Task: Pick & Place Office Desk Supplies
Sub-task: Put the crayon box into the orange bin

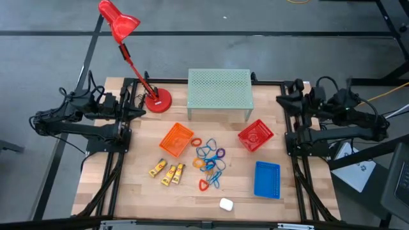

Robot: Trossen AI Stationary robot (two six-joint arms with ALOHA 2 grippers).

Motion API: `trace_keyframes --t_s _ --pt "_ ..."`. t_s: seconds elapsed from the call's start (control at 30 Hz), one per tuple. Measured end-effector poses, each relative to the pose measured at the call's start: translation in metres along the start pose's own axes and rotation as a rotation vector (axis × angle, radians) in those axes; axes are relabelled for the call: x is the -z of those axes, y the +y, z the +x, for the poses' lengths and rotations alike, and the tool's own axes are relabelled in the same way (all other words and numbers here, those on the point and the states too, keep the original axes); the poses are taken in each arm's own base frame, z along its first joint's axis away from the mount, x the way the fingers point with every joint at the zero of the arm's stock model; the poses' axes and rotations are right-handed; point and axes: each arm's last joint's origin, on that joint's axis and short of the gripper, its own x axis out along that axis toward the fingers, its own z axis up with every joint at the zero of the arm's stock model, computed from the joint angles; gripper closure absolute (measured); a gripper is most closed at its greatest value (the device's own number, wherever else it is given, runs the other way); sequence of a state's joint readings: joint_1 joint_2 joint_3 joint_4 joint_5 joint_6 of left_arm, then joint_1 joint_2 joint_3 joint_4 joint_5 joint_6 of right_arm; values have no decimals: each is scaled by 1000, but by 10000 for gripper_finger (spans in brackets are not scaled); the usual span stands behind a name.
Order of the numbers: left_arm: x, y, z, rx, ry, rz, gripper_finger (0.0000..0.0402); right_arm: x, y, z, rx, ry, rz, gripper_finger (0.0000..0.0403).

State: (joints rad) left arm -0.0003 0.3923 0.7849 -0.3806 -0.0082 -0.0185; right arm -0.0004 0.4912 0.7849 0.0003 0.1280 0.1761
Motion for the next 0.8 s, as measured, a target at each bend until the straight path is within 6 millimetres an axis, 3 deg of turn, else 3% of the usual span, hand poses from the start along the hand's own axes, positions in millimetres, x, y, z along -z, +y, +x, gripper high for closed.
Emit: trace_keyframes --t_s 0.33,0.63,0.8 --pt "-24 0 -2 15 -244 -76 395 -1 -2 16 138 -93 200 348" --pt "-35 1 -5 -31 -373 -78 395 5 -5 26 235 -91 214 348" --pt "-35 1 -5 2 -377 -222 396 8 -5 30 248 -71 157 348"
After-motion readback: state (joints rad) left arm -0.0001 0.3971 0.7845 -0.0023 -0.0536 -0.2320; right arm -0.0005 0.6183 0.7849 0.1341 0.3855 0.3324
